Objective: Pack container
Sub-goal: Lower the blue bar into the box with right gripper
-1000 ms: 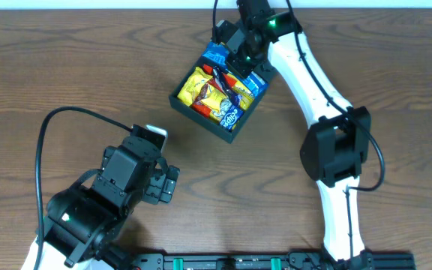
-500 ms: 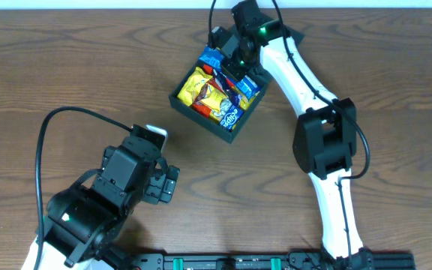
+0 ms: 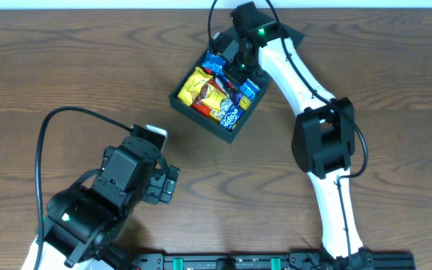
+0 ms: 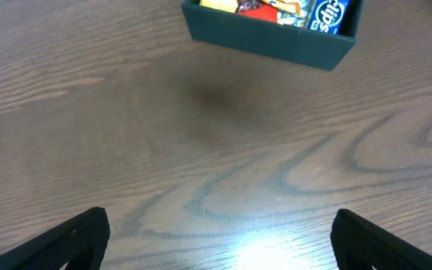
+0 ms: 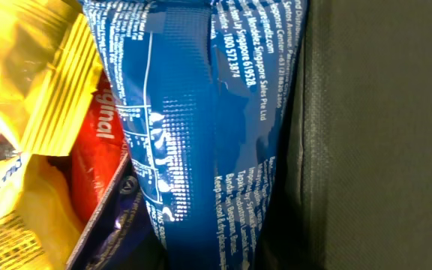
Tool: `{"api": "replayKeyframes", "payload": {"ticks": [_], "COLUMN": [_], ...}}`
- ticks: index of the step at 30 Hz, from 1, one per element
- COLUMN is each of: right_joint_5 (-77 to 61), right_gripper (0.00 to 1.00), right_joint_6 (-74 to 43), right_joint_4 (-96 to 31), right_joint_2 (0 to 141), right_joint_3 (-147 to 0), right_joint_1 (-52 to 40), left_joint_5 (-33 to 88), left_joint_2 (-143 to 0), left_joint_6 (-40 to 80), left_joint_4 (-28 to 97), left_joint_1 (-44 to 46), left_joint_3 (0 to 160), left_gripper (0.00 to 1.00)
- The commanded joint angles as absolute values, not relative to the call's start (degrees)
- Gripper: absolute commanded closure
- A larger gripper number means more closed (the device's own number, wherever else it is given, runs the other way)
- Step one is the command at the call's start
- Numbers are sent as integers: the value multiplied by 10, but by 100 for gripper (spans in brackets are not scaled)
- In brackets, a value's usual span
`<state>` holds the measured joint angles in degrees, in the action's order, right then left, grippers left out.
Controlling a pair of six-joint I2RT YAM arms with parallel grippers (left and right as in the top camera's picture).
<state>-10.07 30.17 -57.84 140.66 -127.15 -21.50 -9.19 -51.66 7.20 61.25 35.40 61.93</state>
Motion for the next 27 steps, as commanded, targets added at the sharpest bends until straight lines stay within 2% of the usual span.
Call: {"api": "replayKeyframes", "payload": {"ticks": [1, 3, 9, 14, 15, 16, 17, 19, 20, 24, 27], "right_joint_5": [-64, -65, -67, -67, -67, -71, -71, -71, -71, -71, -70], "right_gripper": [73, 67, 41, 41, 43, 56, 75, 96, 99, 98, 98], "right_joint_6": [303, 302, 277, 253, 232, 202, 174, 129, 104, -8, -134], "right_joint_4": [-578, -578, -587, -610, -611, -611, -612, -618, -625, -686, -722], "right_joint_2": [1431, 1428, 1409, 1364, 1350, 1331, 1315, 1293, 1283, 1270, 1270], "right_joint_3": [-1284, -1286, -1303, -1306, -1306, -1306, -1306, -1306, -1306, -1305, -1265], "right_joint_1": [-217, -217, -220, -229, -231, -234, -237, -242, -245, -257, -262], "left_joint_5": [-93, -93, -93, -93, -93, -93, -93, -93, -93, -93, -93], "left_joint_2": [-517, -517, -517, -517, -517, -517, -517, -517, -517, -517, -517], "left_joint_6": [64, 64, 64, 64, 64, 64, 64, 64, 64, 64, 64], "left_joint_4": [613, 613, 613, 613, 613, 613, 613, 613, 613, 613, 613], "left_joint_1": [352, 352, 352, 352, 352, 352, 352, 352, 352, 352, 352], "left_joint_3": [620, 620, 620, 620, 620, 620, 620, 620, 620, 620, 620], "left_gripper": [5, 5, 5, 5, 5, 5, 5, 5, 5, 5, 5]}}
